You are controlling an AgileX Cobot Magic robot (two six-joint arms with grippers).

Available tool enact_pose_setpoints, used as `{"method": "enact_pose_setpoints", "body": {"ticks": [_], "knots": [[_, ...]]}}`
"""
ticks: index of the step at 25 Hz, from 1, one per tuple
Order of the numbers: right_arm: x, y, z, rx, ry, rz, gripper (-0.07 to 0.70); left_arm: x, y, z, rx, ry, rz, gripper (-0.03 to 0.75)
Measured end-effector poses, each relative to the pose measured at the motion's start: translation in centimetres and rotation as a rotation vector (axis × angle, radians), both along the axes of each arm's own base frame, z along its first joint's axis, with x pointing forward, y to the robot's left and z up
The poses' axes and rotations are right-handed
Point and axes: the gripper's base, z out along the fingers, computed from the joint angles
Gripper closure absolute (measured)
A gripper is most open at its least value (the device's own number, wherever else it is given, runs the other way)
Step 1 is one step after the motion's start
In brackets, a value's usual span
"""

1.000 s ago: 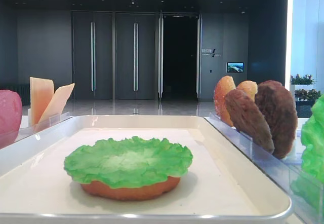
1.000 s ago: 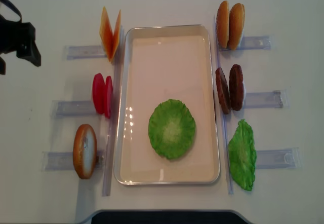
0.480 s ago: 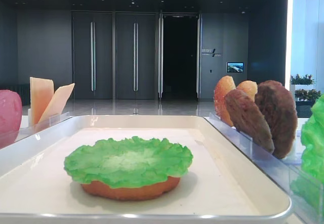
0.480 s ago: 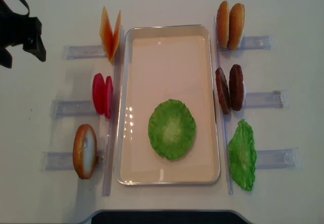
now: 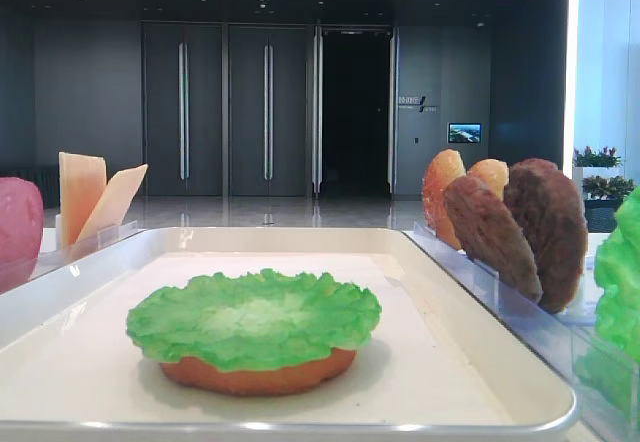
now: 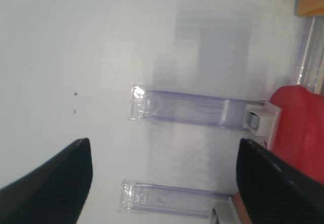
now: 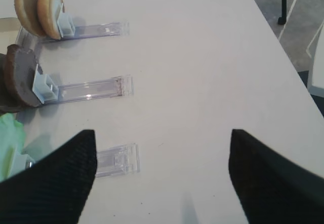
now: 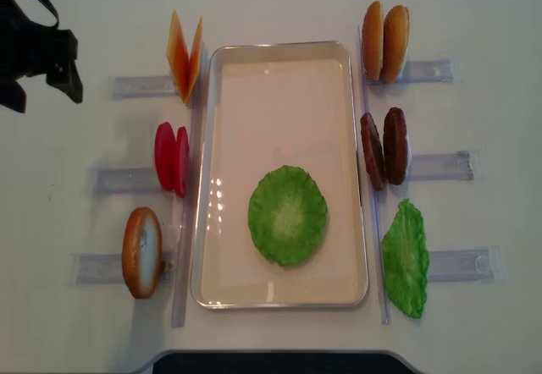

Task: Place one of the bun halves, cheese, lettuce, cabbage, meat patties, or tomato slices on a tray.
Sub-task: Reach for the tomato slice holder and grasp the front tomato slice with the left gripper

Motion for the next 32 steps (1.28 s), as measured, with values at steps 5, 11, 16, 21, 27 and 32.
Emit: {"method": "enact_pose_setpoints", "body": {"ticks": [5, 11, 16, 21, 27, 32], "knots": [[0.0, 0.0, 0.0, 0.000, 0.000, 0.000, 0.090, 0.2, -3.8, -0.3, -0.006, 0.000, -0.023, 0.024], [0.0, 0.0, 0.0, 0.000, 0.000, 0.000, 0.090, 0.1, -9.3, -1.3, -0.035, 0.006, -0.072, 0.024], [0.0, 0.0, 0.0, 0.000, 0.000, 0.000, 0.090, -0.4, -13.3, -2.1, -0.061, 0.002, -0.106, 0.024], [0.0, 0.0, 0.0, 0.000, 0.000, 0.000, 0.090, -0.8, -15.7, -2.9, -0.073, 0.009, -0.129, 0.024], [0.0, 0.0, 0.0, 0.000, 0.000, 0.000, 0.090, -0.6, -16.5, -4.1, -0.071, 0.045, -0.129, 0.024], [0.0, 0.0, 0.0, 0.000, 0.000, 0.000, 0.090, -0.2, -16.6, -5.1, -0.060, 0.070, -0.128, 0.024]]}}
